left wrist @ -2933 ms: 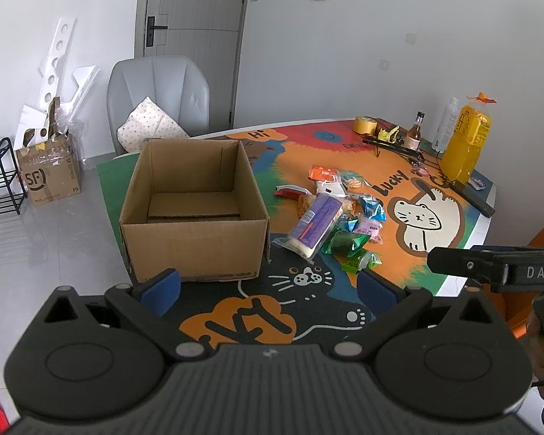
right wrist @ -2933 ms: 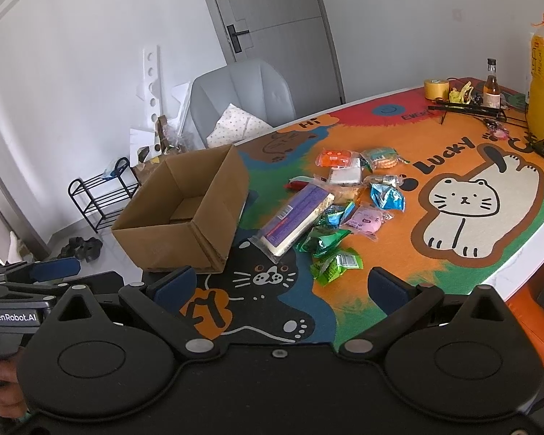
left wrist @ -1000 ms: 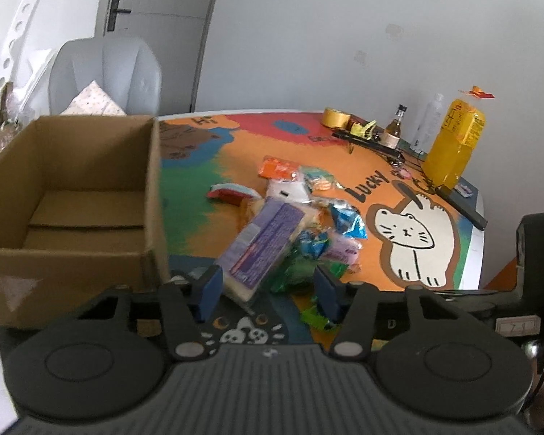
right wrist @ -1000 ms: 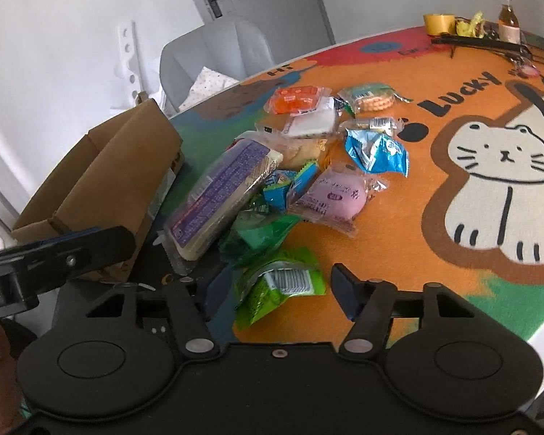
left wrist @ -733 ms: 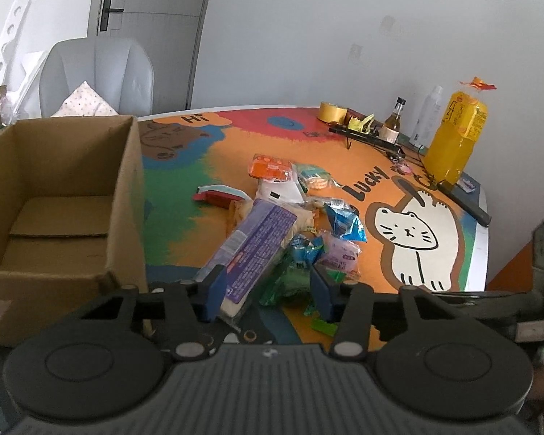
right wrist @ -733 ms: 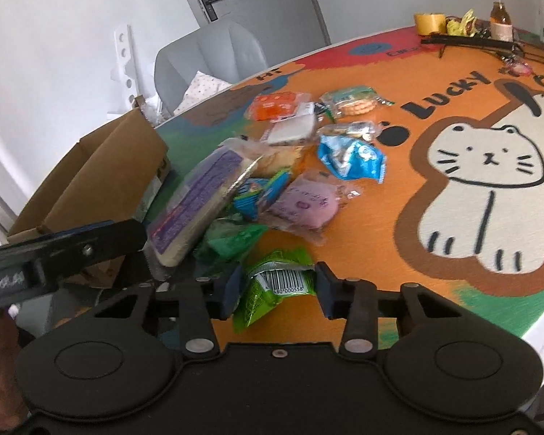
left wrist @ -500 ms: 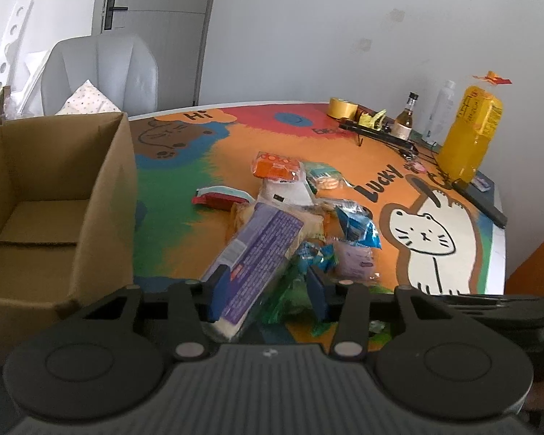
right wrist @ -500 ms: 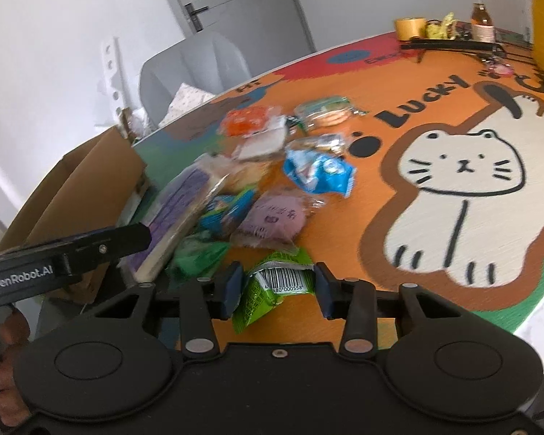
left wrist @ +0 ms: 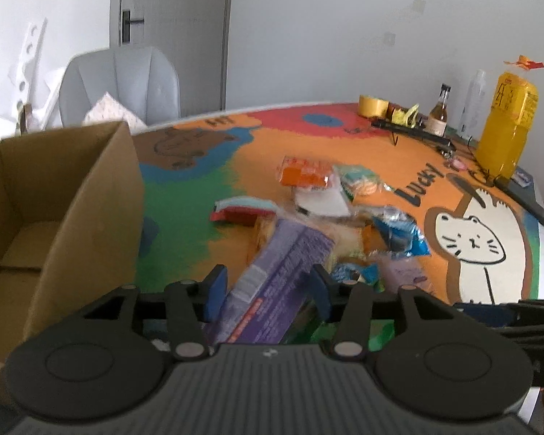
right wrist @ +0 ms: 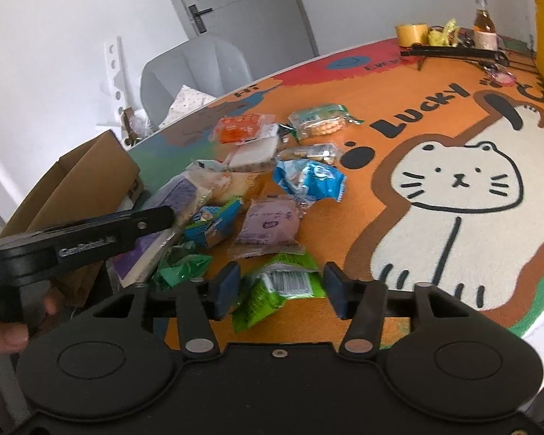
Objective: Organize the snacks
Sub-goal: 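Grasp the purple wafer bar with the left tool while the right tool grasps a green chip bag, then carry both snacks into the cardboard box and open both tools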
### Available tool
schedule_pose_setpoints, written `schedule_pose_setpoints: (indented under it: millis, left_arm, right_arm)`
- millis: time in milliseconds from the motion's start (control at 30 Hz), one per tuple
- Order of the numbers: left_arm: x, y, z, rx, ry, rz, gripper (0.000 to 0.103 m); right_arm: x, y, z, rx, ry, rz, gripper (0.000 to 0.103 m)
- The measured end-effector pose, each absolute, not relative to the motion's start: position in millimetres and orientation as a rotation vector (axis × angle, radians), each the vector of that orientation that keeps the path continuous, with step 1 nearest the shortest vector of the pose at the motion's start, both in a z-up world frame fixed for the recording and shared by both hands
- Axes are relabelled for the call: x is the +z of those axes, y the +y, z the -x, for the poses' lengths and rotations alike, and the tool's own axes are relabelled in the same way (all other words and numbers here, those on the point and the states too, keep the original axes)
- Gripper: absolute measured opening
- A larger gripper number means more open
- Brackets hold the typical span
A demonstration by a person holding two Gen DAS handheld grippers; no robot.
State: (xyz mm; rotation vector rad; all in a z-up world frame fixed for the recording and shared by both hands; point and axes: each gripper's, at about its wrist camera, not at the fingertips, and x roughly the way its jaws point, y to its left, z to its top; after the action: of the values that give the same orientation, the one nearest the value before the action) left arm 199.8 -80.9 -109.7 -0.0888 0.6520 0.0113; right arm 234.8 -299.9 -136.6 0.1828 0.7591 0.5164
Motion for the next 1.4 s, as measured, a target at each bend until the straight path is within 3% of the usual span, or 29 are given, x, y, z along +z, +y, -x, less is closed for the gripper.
schedule_pose_setpoints:
  millis: [133, 367, 467, 533, 567, 633, 867, 1400]
  left_arm:
    - [-113.2, -80.4, -197.3, 0.001, 0.676, 0.091, 0.056]
    - [-121.5, -77.5, -190.8, -0.017, 0.75, 0.124, 0.059]
    - [-122.8, -80.4, -183.8, -0.025, 0.751, 0.114, 0.058]
    - [-122.3, -81.3, -180.6, -0.021, 0.753, 0.107, 0.05]
    - [-121.4, -81.2, -179.2, -0.023, 0.754, 0.109, 0.039]
    - [-119.5, -80.7, -178.0, -0.038, 0.761, 0.122, 0.034]
    - [-109.2, -82.2, -164.0, -0.065, 0.736, 0.144, 0.031]
    - [-60.6, -63.0, -131.7, -0.035, 0.609, 0.165, 0.031]
  right_arm:
    - [-137.3, -291.5, -230.8, 0.534, 0.742, -0.134, 0.07]
    - [-136.8, -287.4, -225.5, 0.524, 0.732, -0.087, 0.069]
    - [-137.2, -285.5, -221.3, 0.501, 0.717, -0.048, 0.058]
    - [-136.8, -285.8, -221.4, 0.483, 0.71, -0.028, 0.046]
    - [-136.2, -287.5, -221.4, 0.482, 0.71, -0.034, 0.042]
    - [-135.0, -290.2, -222.5, 0.486, 0.723, -0.056, 0.037]
    - [-125.1, -294.4, -212.9, 0.481, 0.698, -0.085, 0.032]
    - [-84.3, -274.5, -201.5, 0.559, 0.576, -0.1, 0.032]
